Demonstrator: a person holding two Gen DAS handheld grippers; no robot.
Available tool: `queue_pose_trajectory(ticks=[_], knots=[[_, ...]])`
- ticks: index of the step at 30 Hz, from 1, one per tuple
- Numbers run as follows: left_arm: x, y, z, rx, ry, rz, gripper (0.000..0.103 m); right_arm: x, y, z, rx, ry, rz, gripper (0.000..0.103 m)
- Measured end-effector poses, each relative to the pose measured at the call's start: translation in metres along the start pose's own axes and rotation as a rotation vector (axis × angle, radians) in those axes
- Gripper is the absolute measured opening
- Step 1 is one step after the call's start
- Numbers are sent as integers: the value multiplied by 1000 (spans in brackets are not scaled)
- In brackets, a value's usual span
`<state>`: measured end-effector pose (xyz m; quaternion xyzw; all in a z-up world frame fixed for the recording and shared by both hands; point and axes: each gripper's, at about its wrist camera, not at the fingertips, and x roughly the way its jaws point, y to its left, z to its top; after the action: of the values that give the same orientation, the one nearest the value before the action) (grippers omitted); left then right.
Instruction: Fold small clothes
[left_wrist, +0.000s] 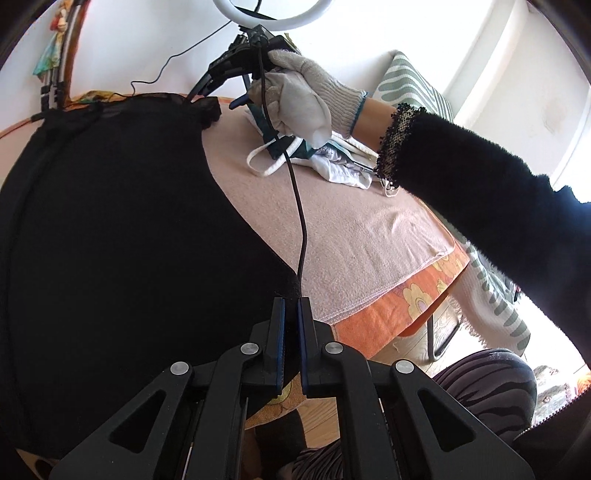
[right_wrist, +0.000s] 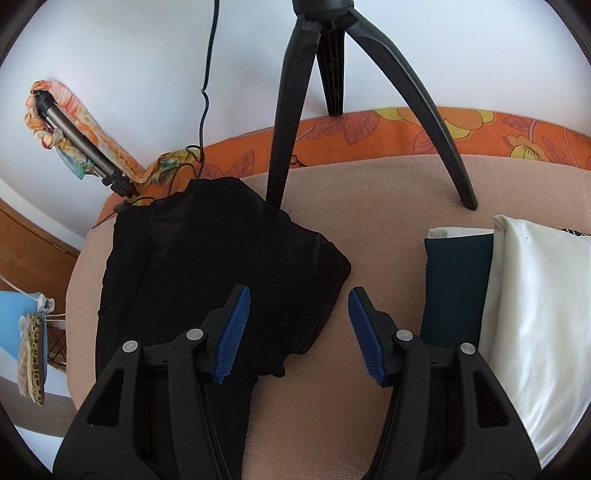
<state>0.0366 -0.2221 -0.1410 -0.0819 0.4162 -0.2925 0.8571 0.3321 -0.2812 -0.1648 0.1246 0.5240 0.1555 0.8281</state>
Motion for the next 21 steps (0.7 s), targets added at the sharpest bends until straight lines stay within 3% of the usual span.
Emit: queue_pose_trajectory(ticks=[9, 10, 12, 14, 21], knots=[[-10, 7, 0, -23, -33, -12, 5, 28, 1, 15, 30, -3, -53, 56], [-10, 8, -1, -29, -34, -15, 5, 30, 3, 15, 20, -4, -68, 53], [-12, 11, -2, -36, -39, -14, 5, 35, 7, 14, 3, 9, -91, 25], [-14, 13, -1, -45, -43, -18, 5, 39, 12, 12, 1, 31, -86, 8], [-19, 18, -7, -86, -60, -33, 5, 29, 41, 17, -65, -2, -184, 4]])
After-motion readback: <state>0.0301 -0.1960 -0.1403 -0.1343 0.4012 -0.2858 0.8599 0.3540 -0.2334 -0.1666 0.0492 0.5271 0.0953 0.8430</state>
